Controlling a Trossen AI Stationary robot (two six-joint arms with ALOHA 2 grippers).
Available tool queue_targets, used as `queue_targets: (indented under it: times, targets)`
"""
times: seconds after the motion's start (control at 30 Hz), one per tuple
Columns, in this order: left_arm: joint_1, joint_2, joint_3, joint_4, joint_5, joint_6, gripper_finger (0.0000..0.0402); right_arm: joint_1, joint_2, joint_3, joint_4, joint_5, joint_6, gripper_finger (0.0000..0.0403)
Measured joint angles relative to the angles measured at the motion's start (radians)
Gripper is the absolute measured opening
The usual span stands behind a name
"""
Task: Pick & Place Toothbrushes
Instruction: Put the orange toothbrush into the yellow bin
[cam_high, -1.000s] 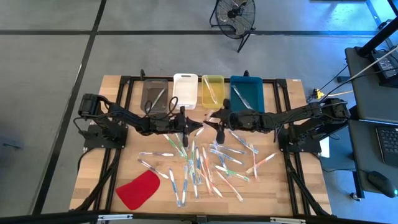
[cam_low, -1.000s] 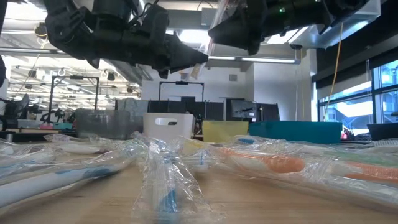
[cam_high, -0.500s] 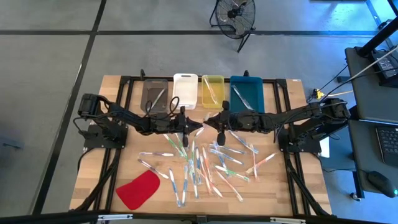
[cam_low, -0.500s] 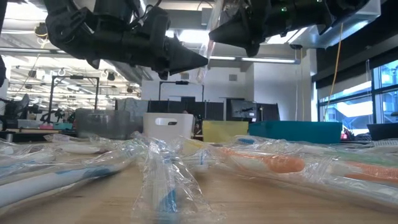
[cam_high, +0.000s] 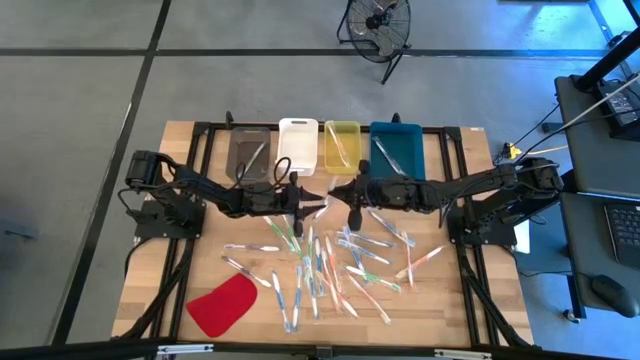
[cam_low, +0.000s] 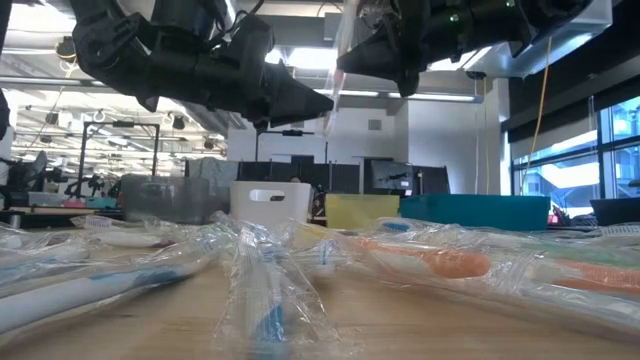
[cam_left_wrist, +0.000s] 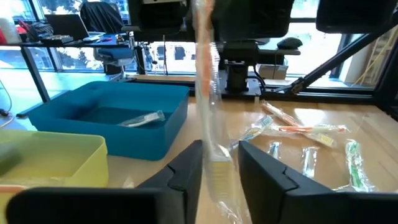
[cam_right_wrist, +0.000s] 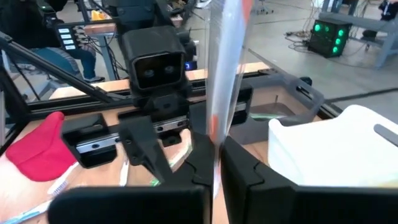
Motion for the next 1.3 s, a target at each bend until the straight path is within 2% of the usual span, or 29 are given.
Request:
queue_targets:
  times: [0.27,0.47,0.6,0.8,0.9,1.13,1.3]
  targets:
    - [0.000,-0.009,-0.001,-0.058,-0.035,0.002,0.0157,-0.034,-0.002,0.002,-0.067,-0.004,0.055,0.0011]
    - [0.001,-0.094,-0.001,-0.193,-0.086,0.002,0.0172,-0.072,-0.022,0.002,-0.102,-0.075,0.098,0.0011]
    - [0.001,-0.171,-0.001,-0.318,-0.108,0.001,0.0173,-0.108,-0.047,0.013,-0.164,-0.091,0.121,0.0011]
    - [0.000,-0.278,-0.001,-0.551,-0.109,-0.027,0.0167,-0.170,-0.056,0.170,-0.462,-0.082,0.078,0.0011]
    - [-0.001,-0.320,-0.001,-0.679,-0.108,-0.056,0.0165,-0.207,-0.055,0.240,-0.557,-0.090,0.045,0.0011]
    - [-0.001,-0.380,-0.001,-0.900,-0.108,-0.144,0.0158,-0.307,-0.055,0.332,-0.648,-0.139,0.003,0.0011]
    - [-0.001,-0.395,-0.001,-0.951,-0.109,-0.178,0.0152,-0.393,-0.053,0.386,-0.712,-0.147,0.003,0.0011]
